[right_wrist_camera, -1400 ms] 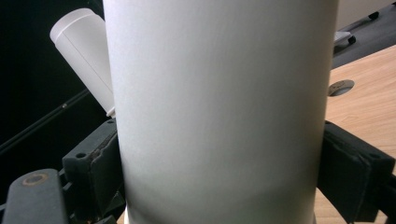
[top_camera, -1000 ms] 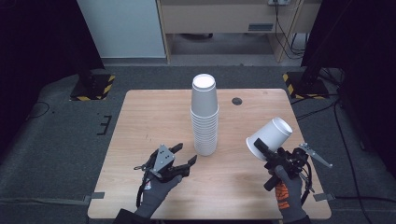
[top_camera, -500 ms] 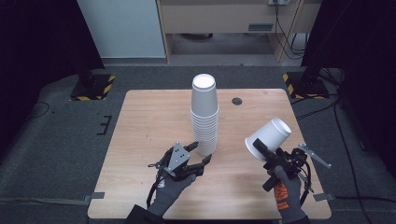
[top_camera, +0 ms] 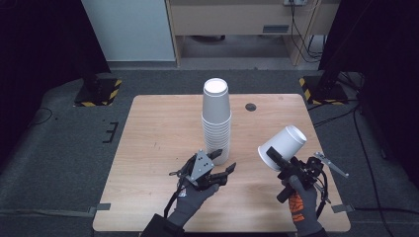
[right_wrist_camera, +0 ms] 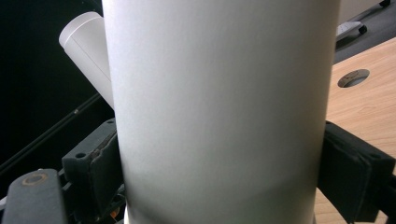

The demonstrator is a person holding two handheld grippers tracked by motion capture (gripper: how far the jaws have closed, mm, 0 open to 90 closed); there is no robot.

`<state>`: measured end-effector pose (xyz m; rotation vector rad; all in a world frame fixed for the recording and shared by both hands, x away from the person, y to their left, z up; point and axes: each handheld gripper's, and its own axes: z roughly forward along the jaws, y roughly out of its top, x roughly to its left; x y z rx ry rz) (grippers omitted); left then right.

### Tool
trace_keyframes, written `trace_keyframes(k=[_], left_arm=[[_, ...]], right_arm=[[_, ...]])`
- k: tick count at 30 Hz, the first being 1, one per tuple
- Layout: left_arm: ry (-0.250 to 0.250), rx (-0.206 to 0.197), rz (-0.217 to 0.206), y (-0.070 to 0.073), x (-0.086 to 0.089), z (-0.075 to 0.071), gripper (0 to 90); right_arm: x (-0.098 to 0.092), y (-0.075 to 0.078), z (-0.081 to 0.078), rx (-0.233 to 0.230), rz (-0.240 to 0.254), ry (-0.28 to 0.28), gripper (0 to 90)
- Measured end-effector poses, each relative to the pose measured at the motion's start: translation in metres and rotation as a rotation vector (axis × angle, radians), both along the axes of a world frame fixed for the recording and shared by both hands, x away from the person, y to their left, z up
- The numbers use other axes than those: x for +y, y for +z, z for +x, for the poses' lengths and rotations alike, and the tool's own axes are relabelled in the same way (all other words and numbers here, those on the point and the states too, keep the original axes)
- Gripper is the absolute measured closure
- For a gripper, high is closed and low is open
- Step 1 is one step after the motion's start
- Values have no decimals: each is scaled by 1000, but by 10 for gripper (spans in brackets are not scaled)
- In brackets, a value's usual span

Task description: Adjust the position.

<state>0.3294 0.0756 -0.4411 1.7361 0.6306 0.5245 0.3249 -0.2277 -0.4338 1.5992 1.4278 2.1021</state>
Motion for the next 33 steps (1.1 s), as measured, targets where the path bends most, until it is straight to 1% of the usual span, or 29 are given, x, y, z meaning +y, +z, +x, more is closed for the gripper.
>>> trace_keyframes(k=[1,5,7,10,12,16,21,25,28,32,33], left_arm=[[-8,-3,2,0,-5,1,361],[-18,-8,-1,0,-10,2,363],[-25,-17,1,1,-15,3,365],[-26,-21,-5,1,-20,4,367],[-29,-22,-10,1,-23,6,369],[-34,-23,-8,2,-28,8,372],[-39,-29,-16,3,-34,10,377],[-48,-31,-30,3,-45,14,383],[-43,-37,-32,2,-50,15,385],[-43,-41,-48,2,-55,16,387],[-46,-43,-54,2,-58,18,388]], right_arm=[[0,0,0,2,0,1,126],[1,-1,0,3,4,5,126],[1,-1,0,3,5,6,126],[2,-1,0,9,12,9,126],[2,-2,1,8,7,9,126],[3,-2,1,9,11,13,126],[3,-2,1,11,12,18,125],[4,-2,1,13,15,23,125],[4,-2,1,14,19,24,125],[4,-3,1,14,17,24,125],[4,-3,1,18,19,26,125]])
